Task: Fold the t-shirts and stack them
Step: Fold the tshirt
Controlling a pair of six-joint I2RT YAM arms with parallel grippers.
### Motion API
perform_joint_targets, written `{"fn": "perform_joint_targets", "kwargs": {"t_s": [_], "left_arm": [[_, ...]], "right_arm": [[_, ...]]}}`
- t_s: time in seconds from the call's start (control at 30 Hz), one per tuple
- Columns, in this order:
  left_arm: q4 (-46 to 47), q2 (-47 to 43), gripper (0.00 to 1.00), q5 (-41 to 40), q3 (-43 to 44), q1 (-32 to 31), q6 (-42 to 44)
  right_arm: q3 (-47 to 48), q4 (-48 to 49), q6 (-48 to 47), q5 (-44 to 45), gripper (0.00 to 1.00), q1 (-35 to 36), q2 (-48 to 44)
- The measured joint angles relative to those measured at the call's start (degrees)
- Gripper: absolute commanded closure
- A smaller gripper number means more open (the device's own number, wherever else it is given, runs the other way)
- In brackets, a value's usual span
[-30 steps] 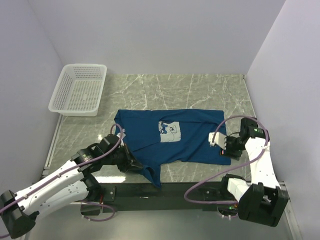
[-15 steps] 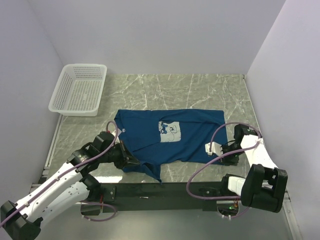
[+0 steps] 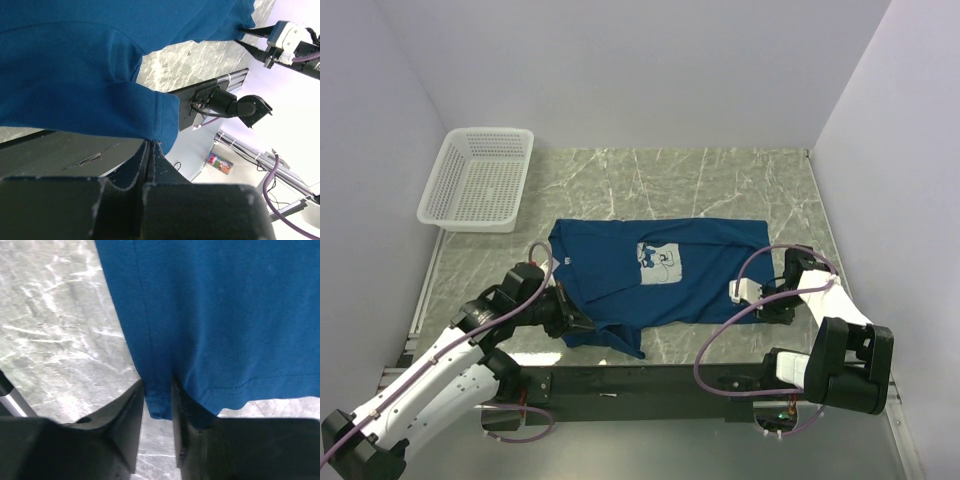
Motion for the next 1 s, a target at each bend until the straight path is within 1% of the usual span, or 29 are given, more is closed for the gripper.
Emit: {"fn": "perform_joint_targets", "kwargs": {"t_s": [0.03, 0.07, 0.13, 0.17, 0.3, 0.4, 0.5, 0.6, 0.77, 1.0], "left_arm": [[-0.24, -0.24, 1.00, 0.00, 0.00, 0.04, 0.00], [-0.46, -0.52, 1.00, 0.02, 0.02, 0.11, -0.02], [-0.96, -1.14, 1.00, 0.00, 0.07, 0.13, -0.02], [-1.29, -1.36, 1.00, 0.00, 0.15, 0.15, -0.04], [-3.04, -1.68, 1.00, -0.20, 1.95, 0.26, -0.13], [-4.24, -1.70, 1.00, -1.22, 4.94, 0.46, -0.20], [-5.77, -1.51, 1.00, -3.50, 8.72, 0.76, -0.15], [-6.88, -0.72, 1.00, -6.36, 13.20, 1.14, 0.02], [-6.75, 2.36, 1.00, -10.34, 19.26, 2.38, 1.07], [-6.49, 6.80, 1.00, -13.66, 24.57, 6.01, 2.62]], "right_arm": [[0.00, 0.35, 0.35, 0.04, 0.71, 0.00, 0.02], [-0.04, 0.68, 0.59, 0.09, 0.79, 0.00, 0.02], [-0.15, 1.51, 0.94, 0.04, 0.90, 0.00, -0.13], [-0.20, 1.84, 1.03, -0.02, 1.00, 0.00, -0.24], [-0.22, 1.31, 1.29, -1.42, 1.00, 0.00, -1.55], [0.46, -2.16, 0.94, -3.56, 1.00, 0.00, -4.46], [3.82, -7.43, 1.36, -6.23, 1.00, 0.00, -7.69], [8.04, -9.66, 3.26, -8.39, 1.00, 0.00, -8.74], [12.92, -8.09, 10.16, -11.02, 1.00, 0.00, -8.72], [16.85, -1.60, 20.20, -12.63, 1.00, 0.00, -5.35]]}}
